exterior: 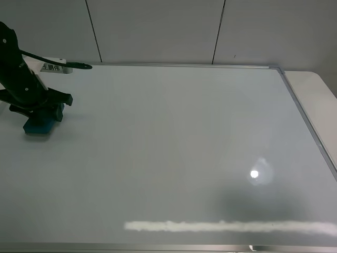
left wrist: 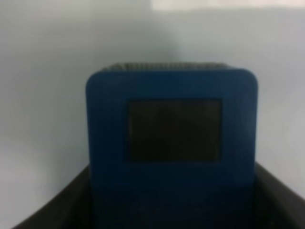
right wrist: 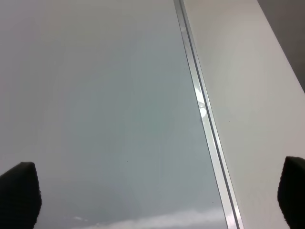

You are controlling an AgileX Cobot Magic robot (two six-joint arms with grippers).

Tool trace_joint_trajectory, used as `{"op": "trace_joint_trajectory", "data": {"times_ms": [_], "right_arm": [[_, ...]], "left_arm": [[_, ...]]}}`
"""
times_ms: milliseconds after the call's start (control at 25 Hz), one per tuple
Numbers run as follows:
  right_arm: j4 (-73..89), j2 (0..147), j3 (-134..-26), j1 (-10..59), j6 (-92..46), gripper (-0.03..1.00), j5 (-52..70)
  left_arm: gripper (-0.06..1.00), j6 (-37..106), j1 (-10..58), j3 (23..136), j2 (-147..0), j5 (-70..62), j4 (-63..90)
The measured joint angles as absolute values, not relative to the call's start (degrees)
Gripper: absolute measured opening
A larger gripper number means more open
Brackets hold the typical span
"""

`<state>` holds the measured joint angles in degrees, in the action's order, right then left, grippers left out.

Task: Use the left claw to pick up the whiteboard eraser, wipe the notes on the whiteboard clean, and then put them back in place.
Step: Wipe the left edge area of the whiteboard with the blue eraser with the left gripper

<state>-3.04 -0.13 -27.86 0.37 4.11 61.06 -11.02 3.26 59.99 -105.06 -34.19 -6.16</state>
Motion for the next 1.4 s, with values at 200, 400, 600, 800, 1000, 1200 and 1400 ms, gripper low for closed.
{"op": "trace_joint_trajectory", "data": {"times_ms": [200, 400, 600, 800, 1000, 1200, 1400], "right_arm": [[-3.04, -0.13, -27.86, 0.37, 4.11, 0.99, 61.06], [-3.04, -0.13, -27.86, 0.37, 4.11, 0.99, 61.06], [-3.04, -0.13, -27.86, 0.37, 4.11, 0.99, 61.06], [-3.04, -0.13, -27.86, 0.37, 4.11, 0.99, 61.06], [-3.04, -0.13, -27.86, 0.37, 4.11, 0.99, 61.06], [-3.04, -0.13, -27.86, 0.37, 4.11, 0.99, 61.06], [-3.04, -0.13, -27.86, 0.37, 4.11, 0.99, 61.06]], "left_arm": [[0.54, -11.02, 2.62, 59.99, -105.06, -33.53, -5.77], [0.54, -10.96, 2.62, 59.99, -105.06, -29.73, -6.69], [0.54, -10.68, 1.17, 59.99, -105.18, -26.71, -7.08], [0.54, -10.35, -1.05, 59.72, -106.11, -26.83, -6.92], [0.54, -10.11, -1.38, 59.66, -108.09, -26.78, -6.91], [0.54, -8.32, -1.38, 59.60, -109.10, -26.35, -6.91], [0.54, -7.60, -1.38, 59.60, -109.10, -26.30, -6.91]]}}
